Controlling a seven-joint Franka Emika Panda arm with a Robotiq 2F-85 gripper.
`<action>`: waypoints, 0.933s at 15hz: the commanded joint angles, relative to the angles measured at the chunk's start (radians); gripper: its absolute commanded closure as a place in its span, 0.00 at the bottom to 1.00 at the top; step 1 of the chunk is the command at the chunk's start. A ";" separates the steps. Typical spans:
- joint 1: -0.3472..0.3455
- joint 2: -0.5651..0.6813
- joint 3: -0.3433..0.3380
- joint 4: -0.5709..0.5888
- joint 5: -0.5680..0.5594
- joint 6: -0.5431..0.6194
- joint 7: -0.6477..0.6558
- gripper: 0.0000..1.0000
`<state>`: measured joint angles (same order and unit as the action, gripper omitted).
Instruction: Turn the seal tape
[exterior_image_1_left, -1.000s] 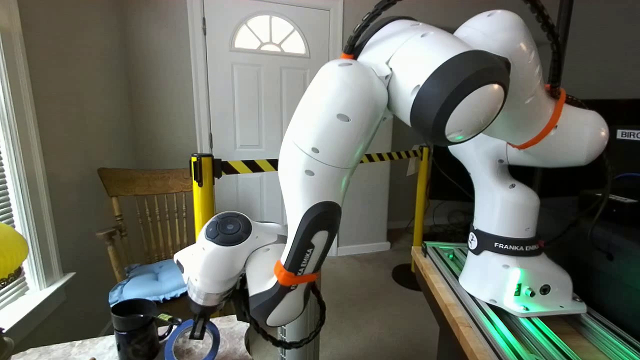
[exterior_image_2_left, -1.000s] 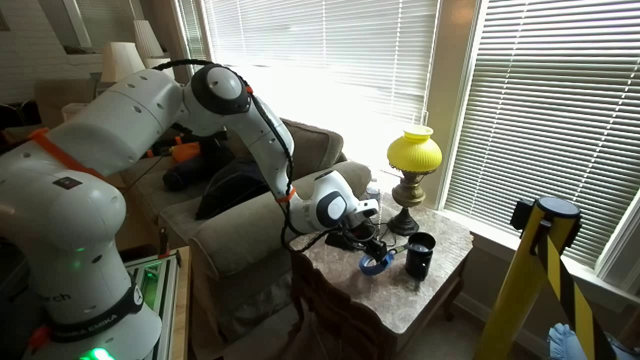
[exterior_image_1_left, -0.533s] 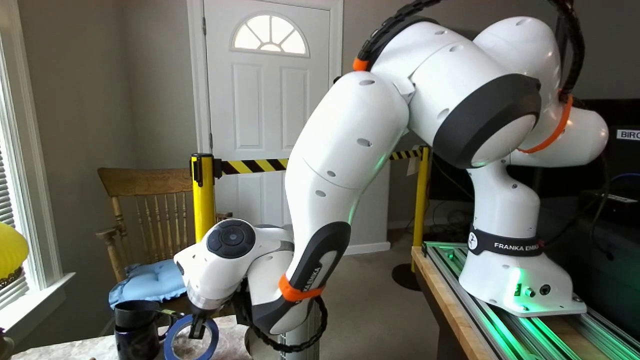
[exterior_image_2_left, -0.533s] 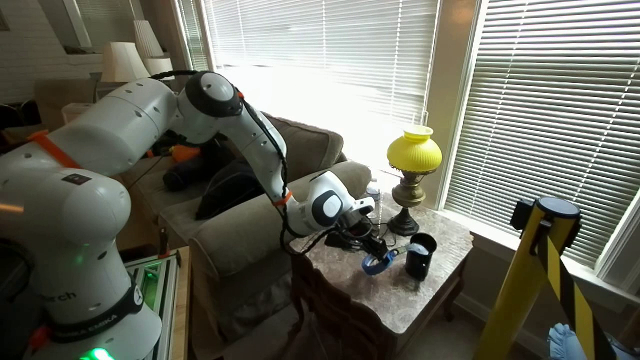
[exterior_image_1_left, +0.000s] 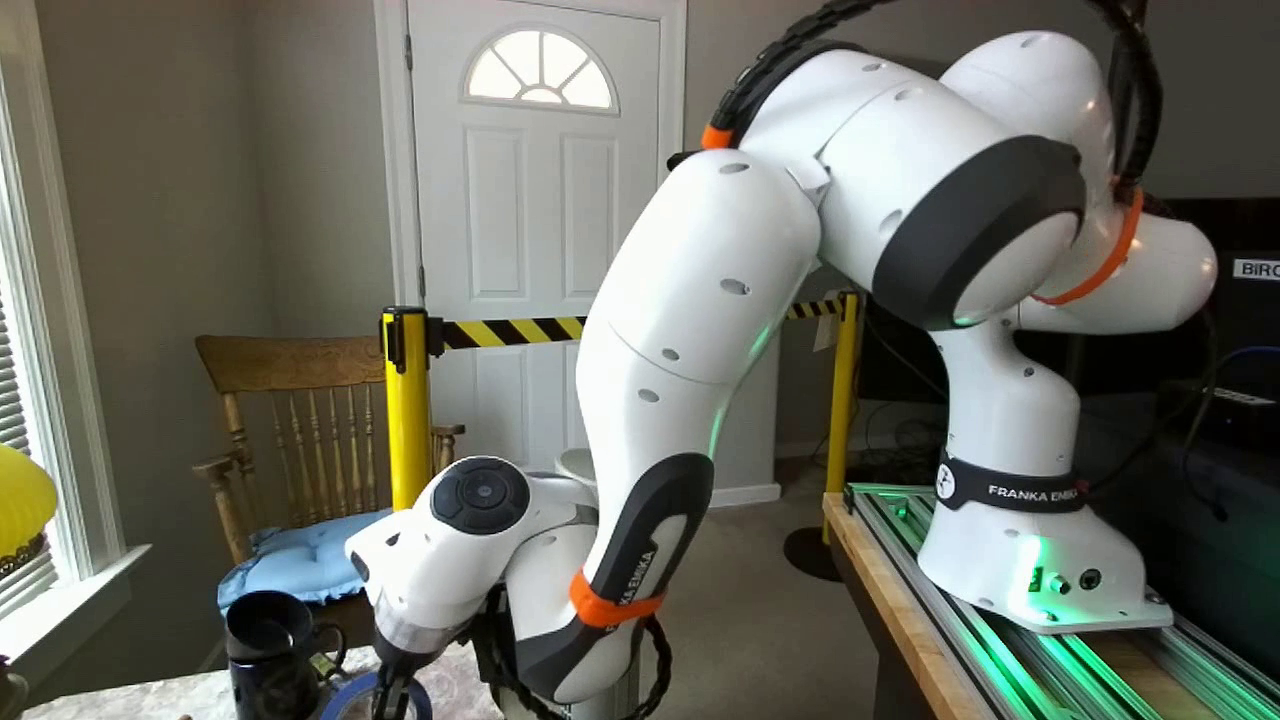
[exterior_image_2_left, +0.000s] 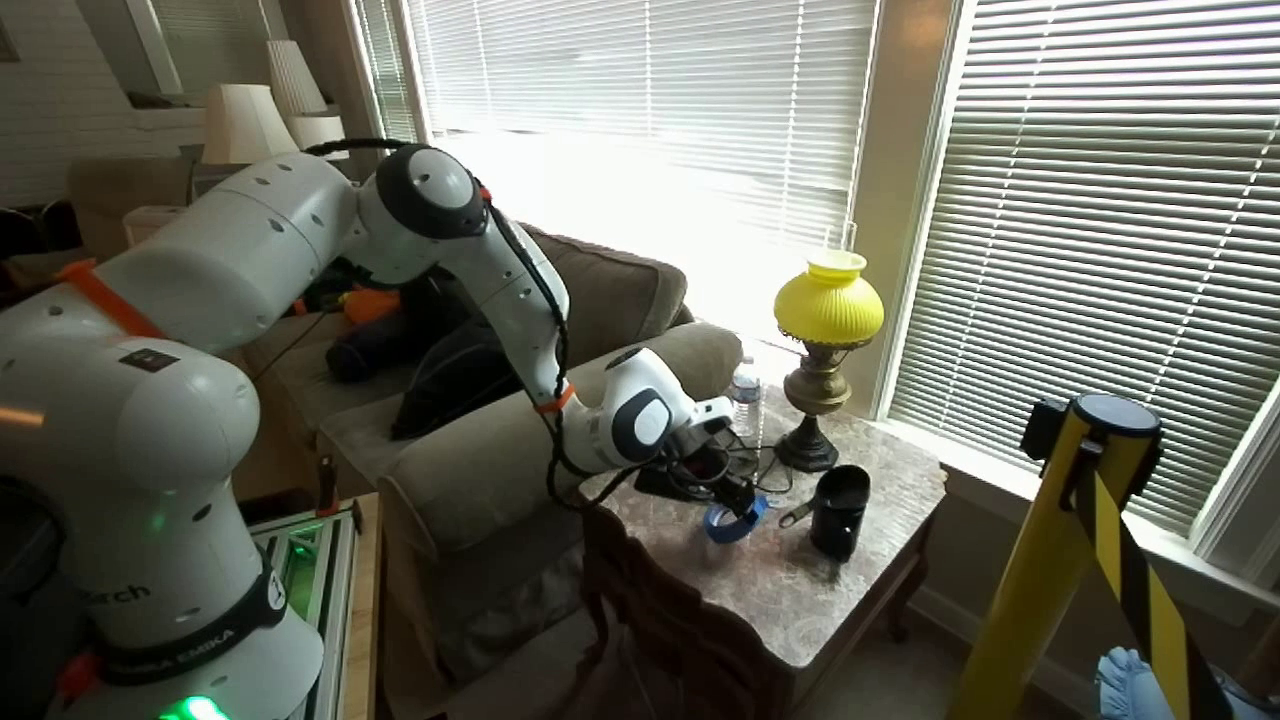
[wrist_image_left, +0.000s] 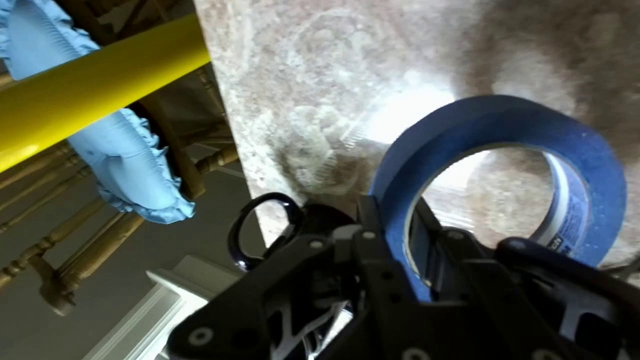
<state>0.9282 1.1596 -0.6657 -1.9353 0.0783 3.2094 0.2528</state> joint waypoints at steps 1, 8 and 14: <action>-0.197 -0.165 0.201 -0.044 -0.052 0.038 -0.137 0.95; -0.255 -0.176 0.206 -0.055 -0.014 0.051 -0.129 0.95; -0.228 -0.175 0.150 -0.053 -0.009 0.029 -0.149 0.81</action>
<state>0.7033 0.9846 -0.5177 -1.9889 0.0662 3.2379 0.1100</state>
